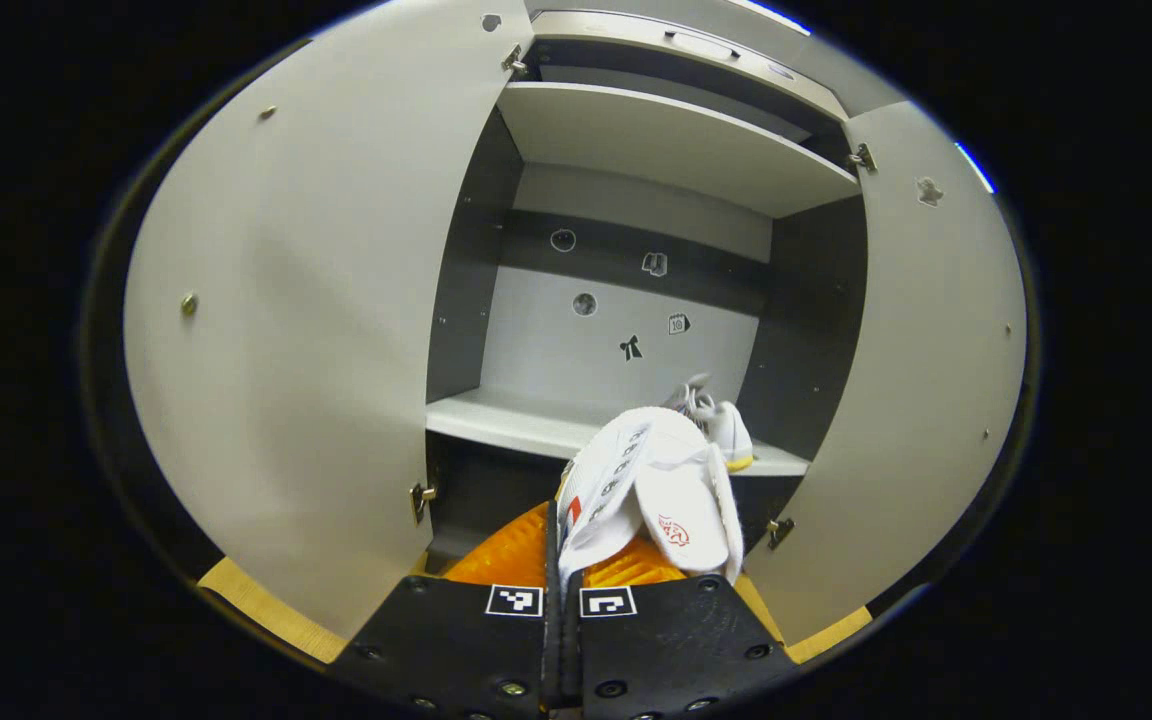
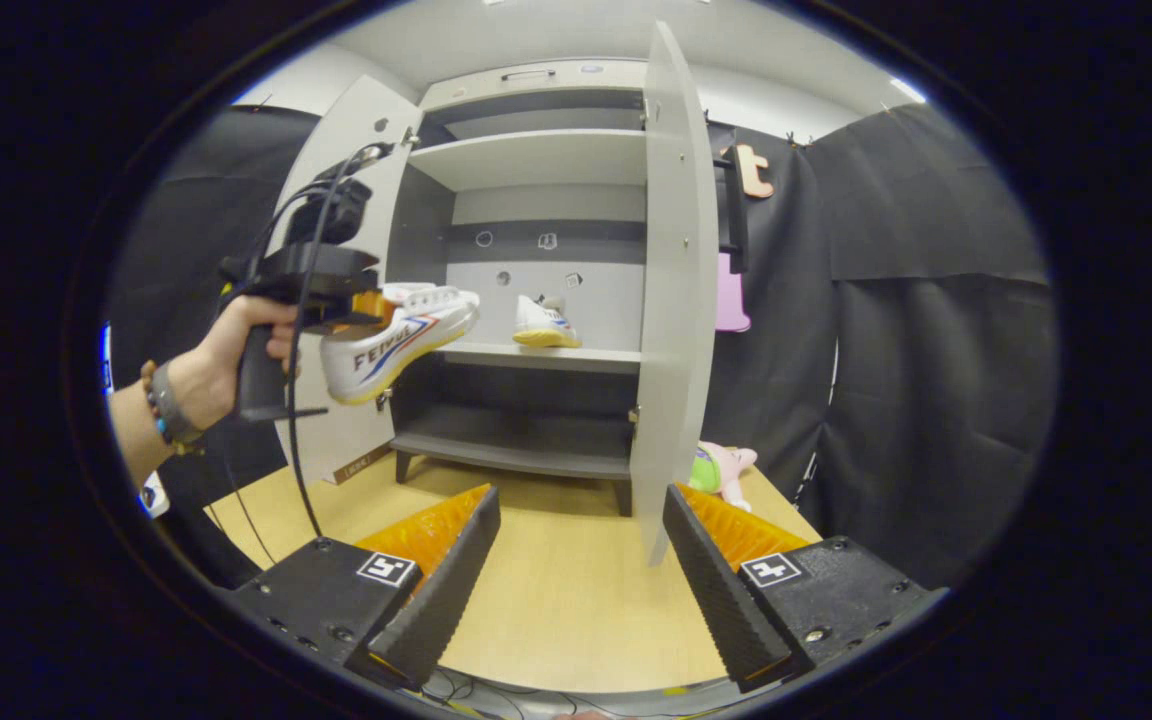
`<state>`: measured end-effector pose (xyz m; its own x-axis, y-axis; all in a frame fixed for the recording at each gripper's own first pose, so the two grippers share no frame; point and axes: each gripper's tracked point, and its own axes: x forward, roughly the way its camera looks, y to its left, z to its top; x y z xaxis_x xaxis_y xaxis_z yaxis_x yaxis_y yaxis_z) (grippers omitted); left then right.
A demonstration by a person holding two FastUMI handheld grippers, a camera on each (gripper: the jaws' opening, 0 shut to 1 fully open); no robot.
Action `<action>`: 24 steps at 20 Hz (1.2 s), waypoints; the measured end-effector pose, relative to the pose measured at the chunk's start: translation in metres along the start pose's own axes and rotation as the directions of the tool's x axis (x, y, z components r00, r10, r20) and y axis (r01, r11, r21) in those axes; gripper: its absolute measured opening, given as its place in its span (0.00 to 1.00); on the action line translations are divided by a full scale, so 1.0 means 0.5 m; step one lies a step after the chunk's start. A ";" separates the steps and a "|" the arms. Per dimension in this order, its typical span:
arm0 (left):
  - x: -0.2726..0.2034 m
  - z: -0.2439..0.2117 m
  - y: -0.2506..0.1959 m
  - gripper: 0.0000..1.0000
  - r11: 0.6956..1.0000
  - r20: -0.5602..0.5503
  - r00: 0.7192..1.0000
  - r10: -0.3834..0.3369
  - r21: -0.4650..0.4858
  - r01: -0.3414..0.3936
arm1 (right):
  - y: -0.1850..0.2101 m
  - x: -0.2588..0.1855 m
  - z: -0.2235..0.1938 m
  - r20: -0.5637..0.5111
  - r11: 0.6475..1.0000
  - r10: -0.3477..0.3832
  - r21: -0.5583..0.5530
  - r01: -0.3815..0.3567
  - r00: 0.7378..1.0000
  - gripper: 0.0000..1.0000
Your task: Grab one shoe with the right hand and put it into the shoe cabinet, grab the other shoe with the left hand and put it into the shoe cabinet; then close the right door with the right hand and the left door with the left hand.
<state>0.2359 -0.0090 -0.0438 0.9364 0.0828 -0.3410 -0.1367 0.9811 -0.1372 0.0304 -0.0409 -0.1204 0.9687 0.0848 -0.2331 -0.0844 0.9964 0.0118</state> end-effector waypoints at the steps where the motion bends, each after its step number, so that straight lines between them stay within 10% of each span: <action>1: 0.026 0.025 -0.003 0.00 1.000 -0.002 1.000 0.012 -0.003 -0.012 | 0.000 -0.002 -0.001 0.002 1.000 0.001 0.004 -0.001 1.000 1.00; 22: 0.414 0.021 0.050 0.00 0.975 -0.325 0.921 0.214 0.007 -0.224 | -0.107 -0.001 -0.021 -0.030 0.990 -0.129 0.054 0.131 0.991 1.00; 23: 0.419 0.019 0.048 0.11 0.975 -0.340 0.918 0.206 -0.008 -0.222 | -0.106 0.002 -0.022 -0.032 0.990 -0.129 0.055 0.130 0.991 1.00; 24: 0.418 0.018 0.047 0.00 0.977 -0.354 0.914 0.195 -0.011 -0.213 | -0.103 0.006 -0.024 -0.035 0.990 -0.126 0.058 0.127 0.991 1.00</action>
<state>0.4316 0.0329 -0.1099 0.7151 0.2053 -0.6682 -0.3364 0.9390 -0.0715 0.0349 -0.0922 -0.1332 0.9630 -0.0413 -0.2664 0.0533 0.9979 0.0381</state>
